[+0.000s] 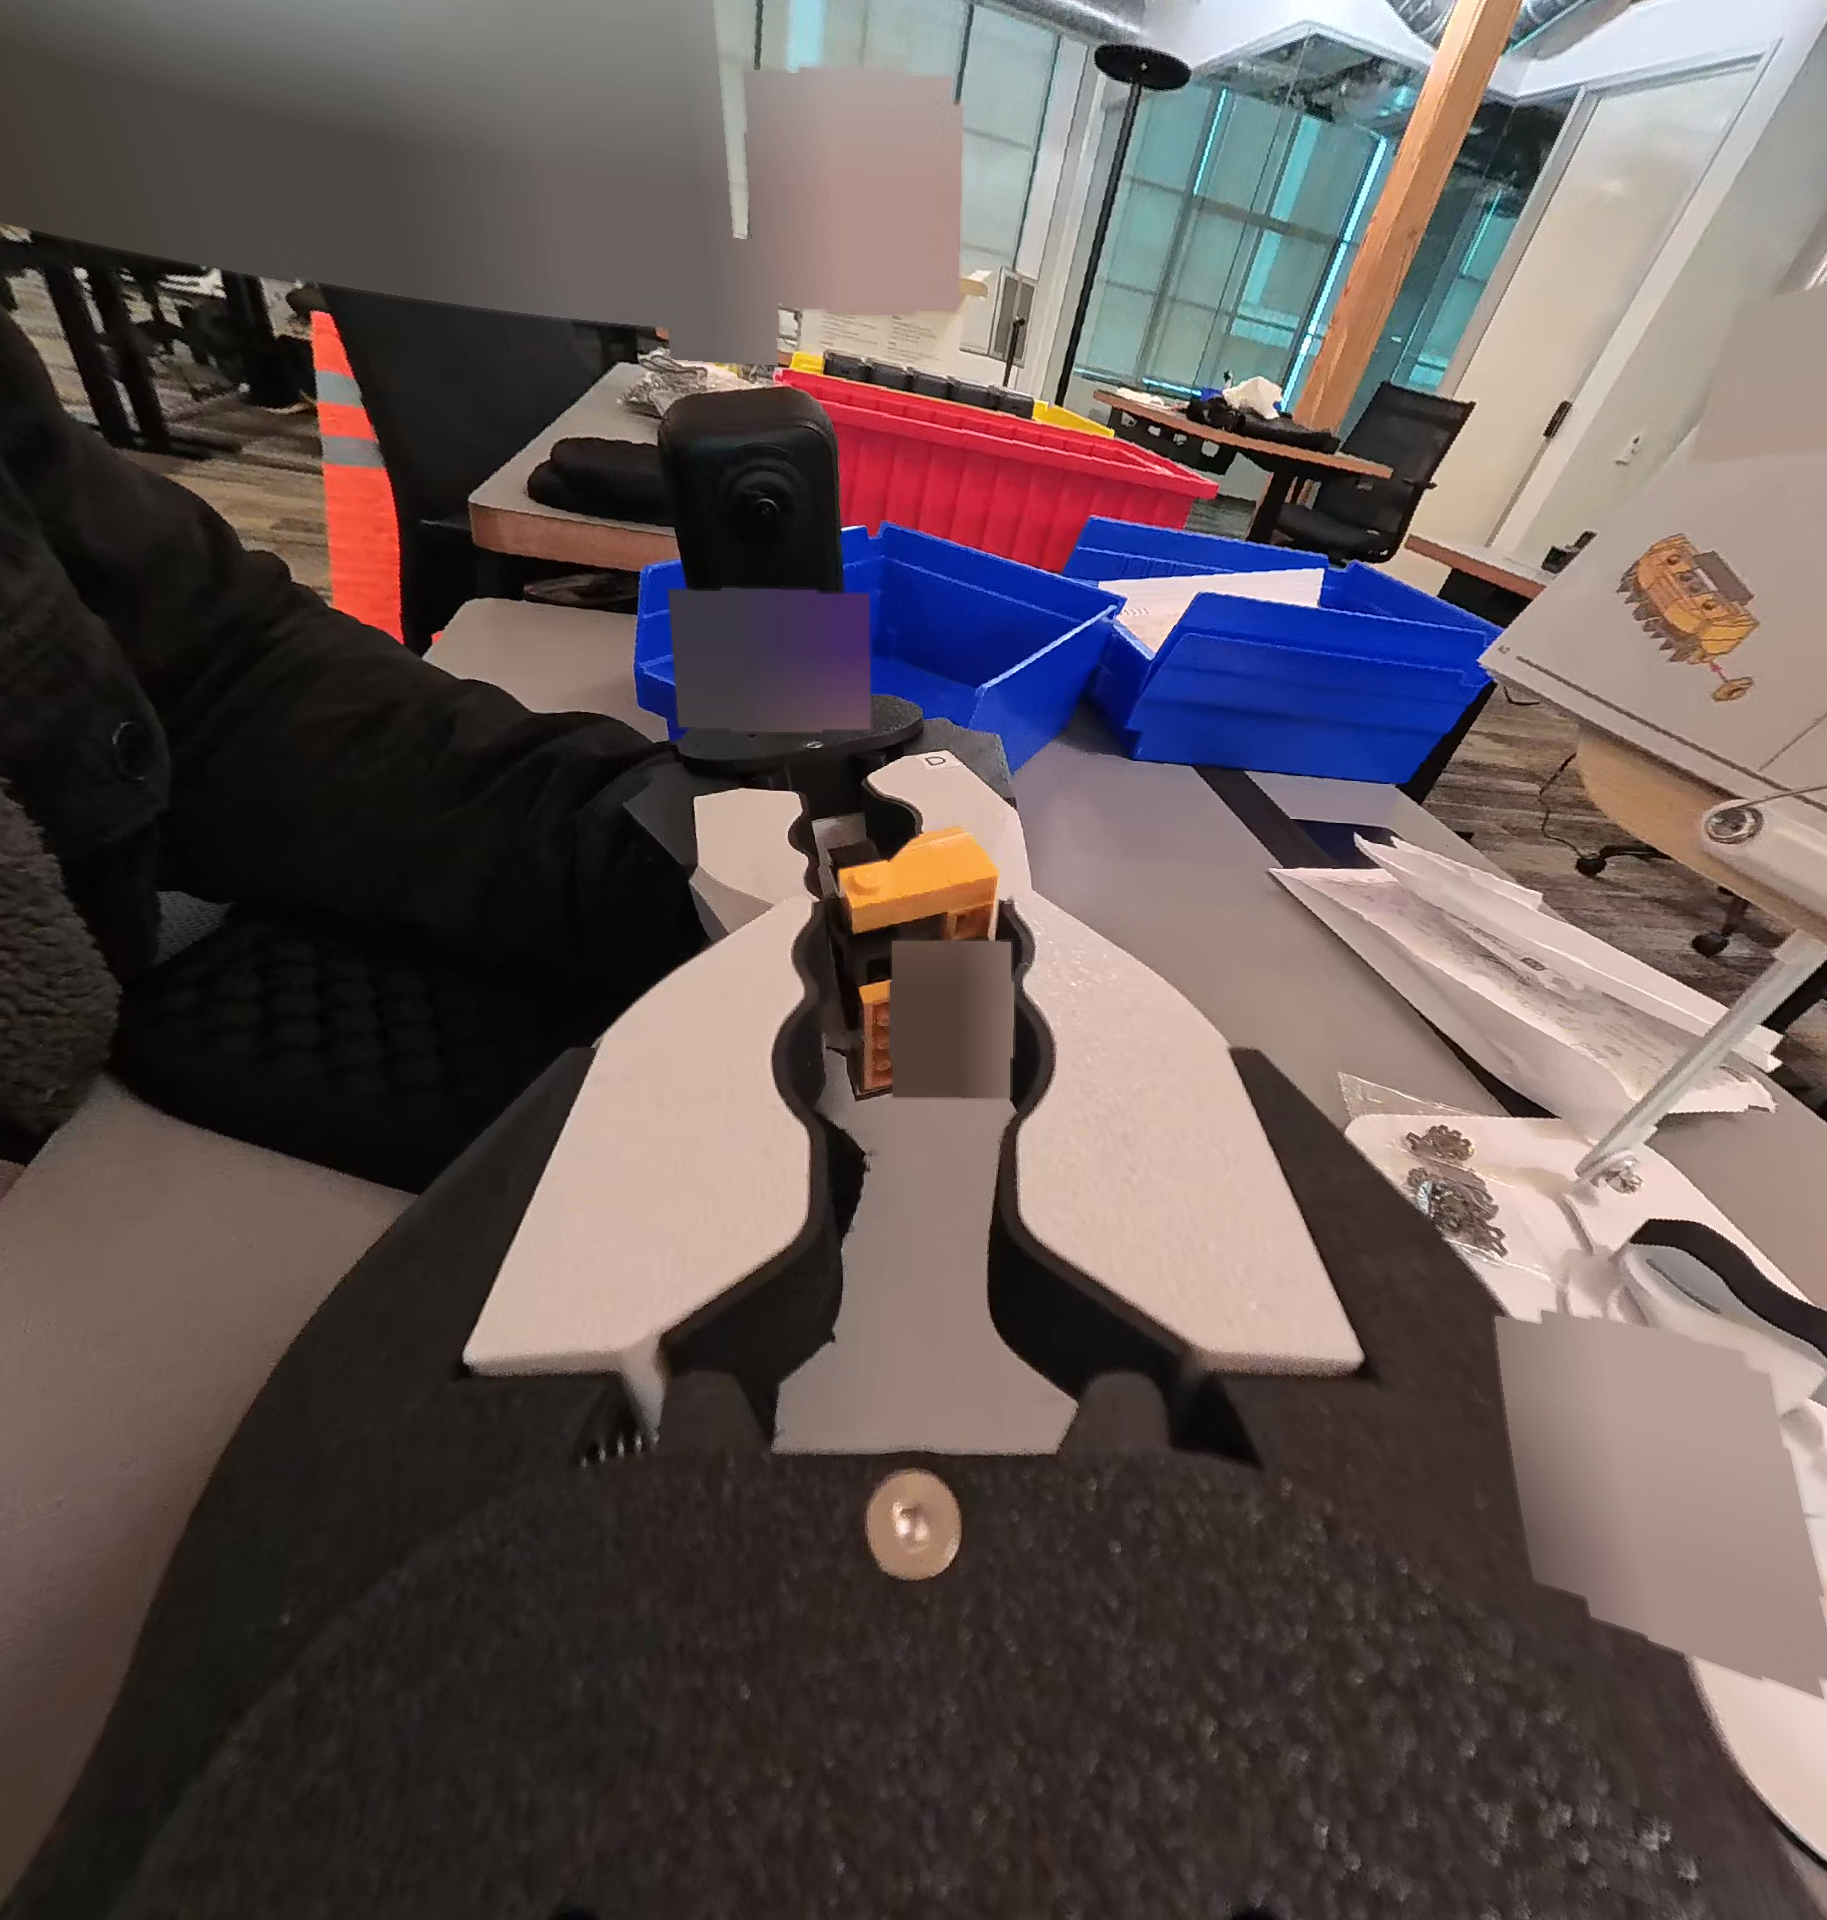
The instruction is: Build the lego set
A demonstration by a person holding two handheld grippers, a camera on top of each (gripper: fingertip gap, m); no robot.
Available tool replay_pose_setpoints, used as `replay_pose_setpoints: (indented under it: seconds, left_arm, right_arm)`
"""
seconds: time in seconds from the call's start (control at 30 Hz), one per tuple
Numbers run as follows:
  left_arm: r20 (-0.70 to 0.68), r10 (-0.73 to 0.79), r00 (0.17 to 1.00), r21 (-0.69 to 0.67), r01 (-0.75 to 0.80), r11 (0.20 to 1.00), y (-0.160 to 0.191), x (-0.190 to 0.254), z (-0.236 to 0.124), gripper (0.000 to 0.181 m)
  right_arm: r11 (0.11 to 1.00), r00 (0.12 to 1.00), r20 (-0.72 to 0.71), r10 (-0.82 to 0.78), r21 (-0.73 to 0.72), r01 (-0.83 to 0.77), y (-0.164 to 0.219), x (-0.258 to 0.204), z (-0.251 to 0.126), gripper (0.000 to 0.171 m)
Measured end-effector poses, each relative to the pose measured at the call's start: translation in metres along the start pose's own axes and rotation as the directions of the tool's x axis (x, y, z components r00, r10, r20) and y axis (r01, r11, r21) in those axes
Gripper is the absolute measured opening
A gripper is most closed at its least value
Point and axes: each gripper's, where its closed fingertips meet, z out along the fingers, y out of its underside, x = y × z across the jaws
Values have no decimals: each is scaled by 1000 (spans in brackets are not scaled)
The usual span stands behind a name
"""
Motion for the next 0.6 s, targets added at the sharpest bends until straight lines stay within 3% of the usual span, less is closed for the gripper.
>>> replay_pose_setpoints:
  seconds: [0.6]
  left_arm:
    - [43, 23, 999, -40, -21, 999, 7, -7, -1, 26]
  right_arm:
    - [998, 998, -36, 48, 47, -47, -7, 9, -4, 30]
